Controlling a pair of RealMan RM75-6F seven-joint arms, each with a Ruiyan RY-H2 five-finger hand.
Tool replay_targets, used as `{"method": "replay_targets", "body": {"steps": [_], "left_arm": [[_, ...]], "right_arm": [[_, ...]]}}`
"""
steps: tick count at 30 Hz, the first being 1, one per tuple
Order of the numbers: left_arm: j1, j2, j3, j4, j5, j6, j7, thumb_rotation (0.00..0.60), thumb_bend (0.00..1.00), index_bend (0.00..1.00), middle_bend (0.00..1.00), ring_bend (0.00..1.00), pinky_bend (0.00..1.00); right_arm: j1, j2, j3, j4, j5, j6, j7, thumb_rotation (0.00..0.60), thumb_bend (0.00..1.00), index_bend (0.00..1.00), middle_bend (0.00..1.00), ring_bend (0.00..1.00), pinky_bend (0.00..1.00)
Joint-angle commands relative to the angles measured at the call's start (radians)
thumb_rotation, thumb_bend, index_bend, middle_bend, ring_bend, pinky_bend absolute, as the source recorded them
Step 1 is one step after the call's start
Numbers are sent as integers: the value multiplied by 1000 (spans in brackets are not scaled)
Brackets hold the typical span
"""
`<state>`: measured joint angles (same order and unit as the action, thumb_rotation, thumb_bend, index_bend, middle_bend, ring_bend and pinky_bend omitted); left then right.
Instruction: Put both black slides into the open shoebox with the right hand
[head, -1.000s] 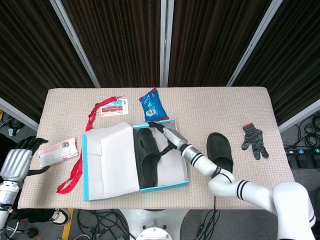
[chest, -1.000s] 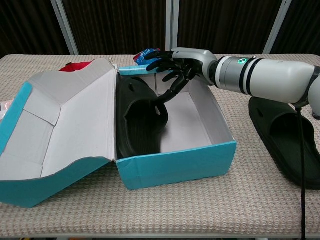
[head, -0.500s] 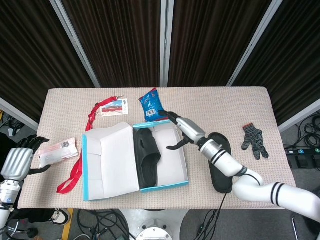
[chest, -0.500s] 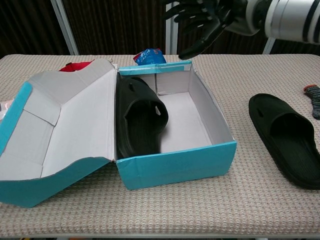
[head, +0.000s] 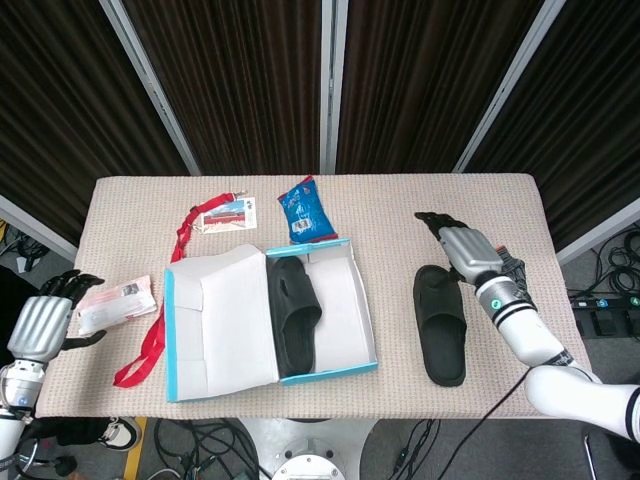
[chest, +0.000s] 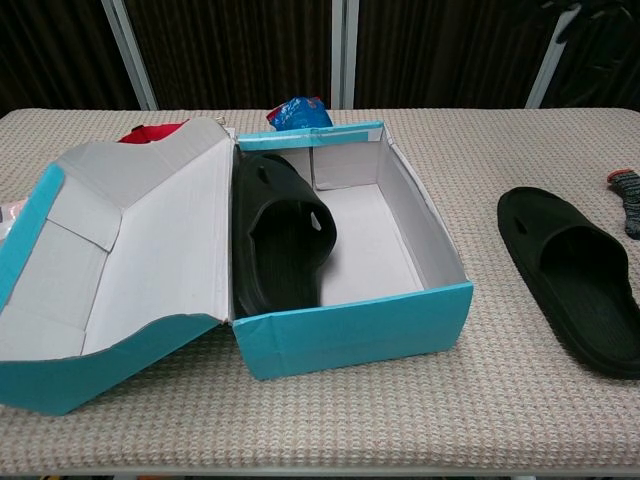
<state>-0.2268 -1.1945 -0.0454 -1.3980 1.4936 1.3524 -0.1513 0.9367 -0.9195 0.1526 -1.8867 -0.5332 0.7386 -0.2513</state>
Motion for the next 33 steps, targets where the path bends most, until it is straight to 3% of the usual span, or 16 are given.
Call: {"method": "replay_targets", "body": {"steps": [1, 6, 19, 29, 33], "left_arm": [[1, 0, 2, -3, 3, 3, 3, 600, 117, 238, 229, 124, 189], [-1, 5, 1, -11, 1, 1, 13, 600, 116, 238, 230, 124, 188], [-8, 12, 0, -31, -9, -14, 35, 600, 116, 239, 229, 124, 188], [-5, 12, 2, -24, -11, -15, 25, 600, 117, 238, 229, 124, 189], [-5, 13, 4, -23, -19, -26, 14, 600, 116, 238, 229, 123, 188]], "right_arm": [[99, 71, -166, -12, 231, -52, -171, 600, 17, 0, 27, 0, 90], [141, -1, -243, 65, 332, -79, -221, 600, 21, 0, 35, 0, 87], [200, -148, -328, 152, 350, -94, -291, 600, 26, 0, 64, 0, 86], [258, -247, -354, 209, 419, -88, -309, 600, 26, 0, 64, 0, 86], [276, -280, -360, 224, 434, -73, -317, 600, 26, 0, 115, 0, 86]]}}
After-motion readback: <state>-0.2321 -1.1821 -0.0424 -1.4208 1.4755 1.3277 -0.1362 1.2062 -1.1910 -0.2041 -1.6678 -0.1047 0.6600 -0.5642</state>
